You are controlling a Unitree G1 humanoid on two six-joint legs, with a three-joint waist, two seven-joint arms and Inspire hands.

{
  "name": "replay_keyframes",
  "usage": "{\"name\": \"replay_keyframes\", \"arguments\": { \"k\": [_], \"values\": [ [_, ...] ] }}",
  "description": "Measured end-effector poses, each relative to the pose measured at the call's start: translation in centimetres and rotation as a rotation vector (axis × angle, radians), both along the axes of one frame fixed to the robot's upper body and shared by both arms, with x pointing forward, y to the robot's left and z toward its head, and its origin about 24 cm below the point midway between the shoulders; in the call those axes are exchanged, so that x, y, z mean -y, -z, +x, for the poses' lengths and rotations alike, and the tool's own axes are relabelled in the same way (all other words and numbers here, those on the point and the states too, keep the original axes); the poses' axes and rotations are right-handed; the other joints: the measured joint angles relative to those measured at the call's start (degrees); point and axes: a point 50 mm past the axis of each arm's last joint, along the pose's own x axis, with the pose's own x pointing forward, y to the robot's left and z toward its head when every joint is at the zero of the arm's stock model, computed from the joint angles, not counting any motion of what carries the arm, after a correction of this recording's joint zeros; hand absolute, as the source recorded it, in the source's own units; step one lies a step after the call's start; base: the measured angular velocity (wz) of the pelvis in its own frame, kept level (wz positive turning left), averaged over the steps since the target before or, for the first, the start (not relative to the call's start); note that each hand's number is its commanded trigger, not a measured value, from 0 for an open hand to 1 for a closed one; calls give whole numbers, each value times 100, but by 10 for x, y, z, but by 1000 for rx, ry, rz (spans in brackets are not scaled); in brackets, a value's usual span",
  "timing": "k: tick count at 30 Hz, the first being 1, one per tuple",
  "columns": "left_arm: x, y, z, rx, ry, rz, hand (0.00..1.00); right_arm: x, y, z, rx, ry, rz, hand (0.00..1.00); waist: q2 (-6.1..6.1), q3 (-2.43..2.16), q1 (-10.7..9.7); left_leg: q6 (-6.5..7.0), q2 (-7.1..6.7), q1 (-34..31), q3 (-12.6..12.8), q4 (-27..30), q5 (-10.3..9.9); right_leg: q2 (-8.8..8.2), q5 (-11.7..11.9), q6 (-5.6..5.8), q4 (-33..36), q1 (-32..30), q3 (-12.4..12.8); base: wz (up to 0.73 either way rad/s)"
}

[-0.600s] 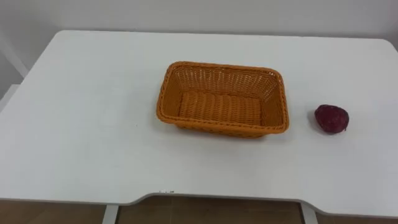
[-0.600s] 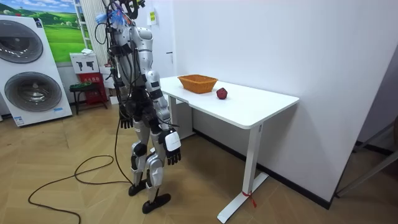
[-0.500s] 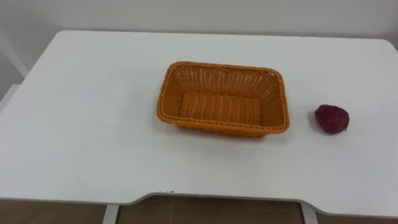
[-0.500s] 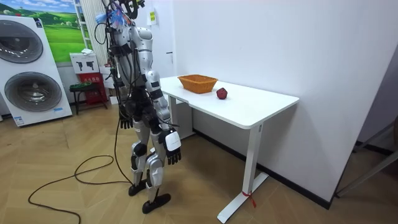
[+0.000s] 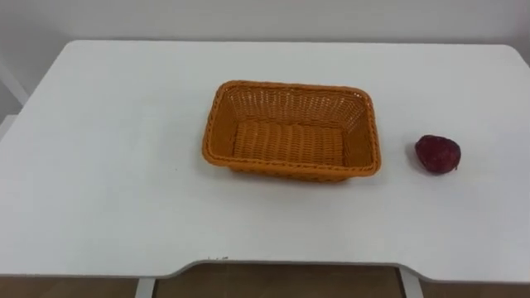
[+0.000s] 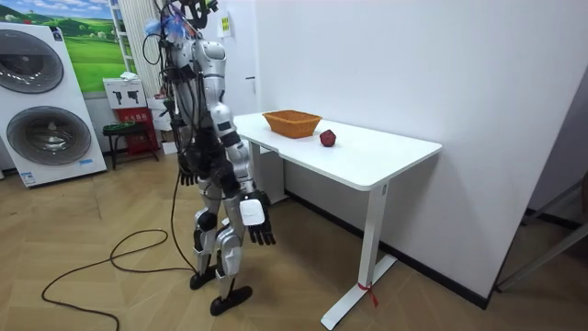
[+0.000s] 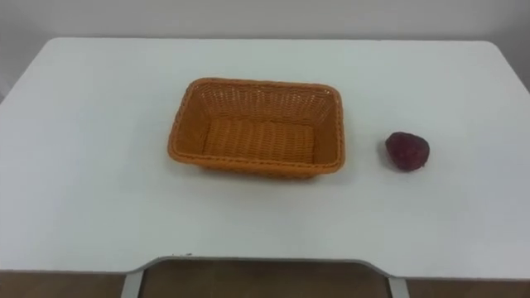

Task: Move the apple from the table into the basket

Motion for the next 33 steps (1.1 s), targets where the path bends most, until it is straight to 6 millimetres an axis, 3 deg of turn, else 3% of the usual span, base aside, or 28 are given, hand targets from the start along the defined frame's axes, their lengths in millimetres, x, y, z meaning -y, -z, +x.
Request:
{"name": "replay_keyframes", "arguments": {
  "k": [3, 6, 9, 14, 18, 23, 28, 33],
  "values": [
    [-12, -4, 5, 61, -54, 43, 0, 21, -11, 7, 133, 344, -54, 0, 5, -5, -153, 0, 4, -8, 50, -6, -1, 5, -23, 2, 48, -10, 39, -6],
    [-19, -7, 7, 89, -70, 71, 0, 40, -21, 9, 147, 518, -117, 0, 20, -33, -220, 5, 2, 1, 92, -11, -4, 9, -36, 7, 67, -20, 99, -7],
    [-25, -9, 8, 102, -78, 88, 0, 57, -34, 9, 144, 658, -189, 0, 4, -39, -248, 6, -4, 6, 98, -5, -3, 5, -44, 12, 122, -36, 95, -2],
    [-27, -11, 11, 130, -65, 105, 0, 89, -74, 34, 185, 724, -382, 0, -58, -56, -228, 9, -18, -27, 137, 6, 0, -19, -99, 11, 311, -182, 110, -3],
    [-26, -11, 13, 136, -38, 109, 0, 106, -111, 59, 211, 672, -580, 0, -166, -59, -178, 7, -13, -97, 122, 63, 2, -11, -99, 10, 287, -234, 115, 2],
    [-19, -8, 11, 113, 22, 91, 0, 107, -155, 94, 229, 488, -865, 0, -174, -63, -72, 11, -5, -223, 119, 87, 5, 0, -44, 11, 258, -315, 111, 0],
    [-16, -7, 15, 110, 61, 85, 0, 92, -204, 128, 331, 239, -1177, 0, -114, -78, 141, 6, 2, -267, 111, 72, 11, 8, -40, 5, 274, -394, 98, -1],
    [-10, -5, 14, 97, 111, 67, 0, 72, -219, 150, 404, 40, -1296, 0, -128, -34, 268, 4, 1, -274, 59, 70, 11, -1, -39, 4, 250, -375, 37, 7]
  ]
}}
